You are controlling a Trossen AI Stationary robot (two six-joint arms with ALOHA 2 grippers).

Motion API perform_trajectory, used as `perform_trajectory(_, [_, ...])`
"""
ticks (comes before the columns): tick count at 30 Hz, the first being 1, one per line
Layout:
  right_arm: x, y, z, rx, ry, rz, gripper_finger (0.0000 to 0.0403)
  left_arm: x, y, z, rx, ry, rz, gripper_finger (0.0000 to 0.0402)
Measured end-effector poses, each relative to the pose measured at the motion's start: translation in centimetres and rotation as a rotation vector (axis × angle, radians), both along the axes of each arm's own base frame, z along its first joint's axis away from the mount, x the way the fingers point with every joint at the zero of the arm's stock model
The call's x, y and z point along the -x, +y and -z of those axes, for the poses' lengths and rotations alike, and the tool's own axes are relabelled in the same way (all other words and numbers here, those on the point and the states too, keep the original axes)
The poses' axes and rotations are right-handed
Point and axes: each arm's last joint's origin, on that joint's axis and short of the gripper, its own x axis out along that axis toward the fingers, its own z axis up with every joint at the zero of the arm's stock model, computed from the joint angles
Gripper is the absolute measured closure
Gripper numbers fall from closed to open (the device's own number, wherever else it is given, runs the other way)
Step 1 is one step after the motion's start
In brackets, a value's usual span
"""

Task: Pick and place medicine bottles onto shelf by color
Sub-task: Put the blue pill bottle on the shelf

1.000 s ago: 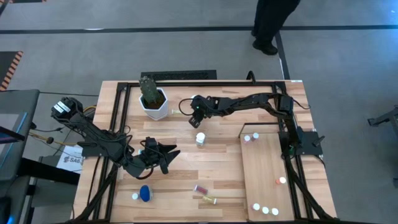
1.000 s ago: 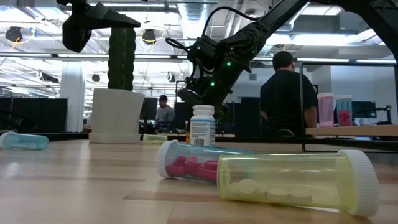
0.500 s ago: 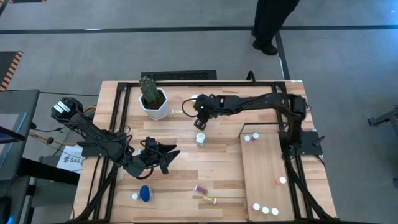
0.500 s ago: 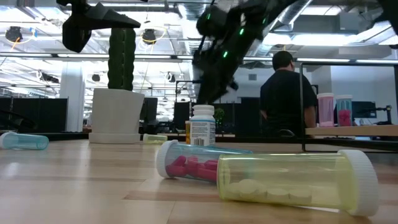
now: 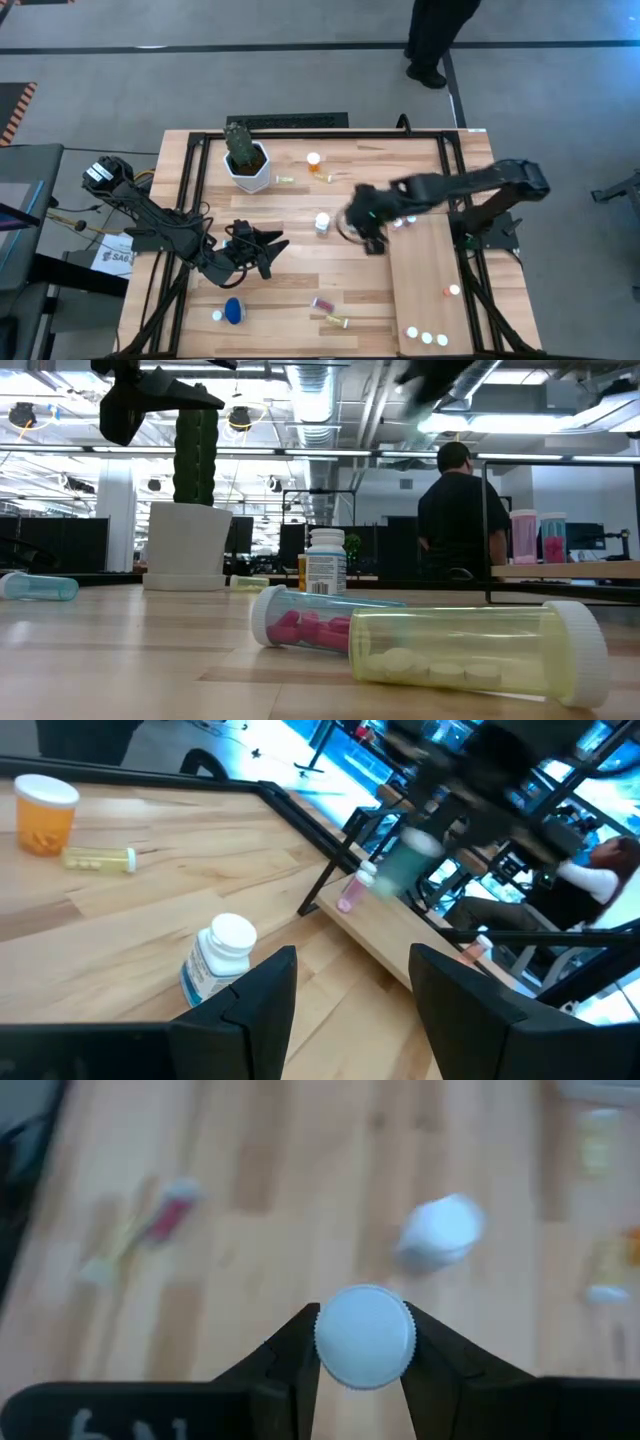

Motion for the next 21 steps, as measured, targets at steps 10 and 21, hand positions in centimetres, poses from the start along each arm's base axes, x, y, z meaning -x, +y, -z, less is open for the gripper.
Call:
perform_trajectory(10, [10.3,5.8,1.1,-0.066,0.026,-0.232,0.0267,0.0,0.0,0.0,-0.002,-0.001,-0.007,0.0219])
perform_trajectory(21, [15.8,9.7,3.2,-0.149,0.119,-0.348,0.0267,-0.1,0.5,-0.1,-0.004,-0.027,-0.09,0.0219])
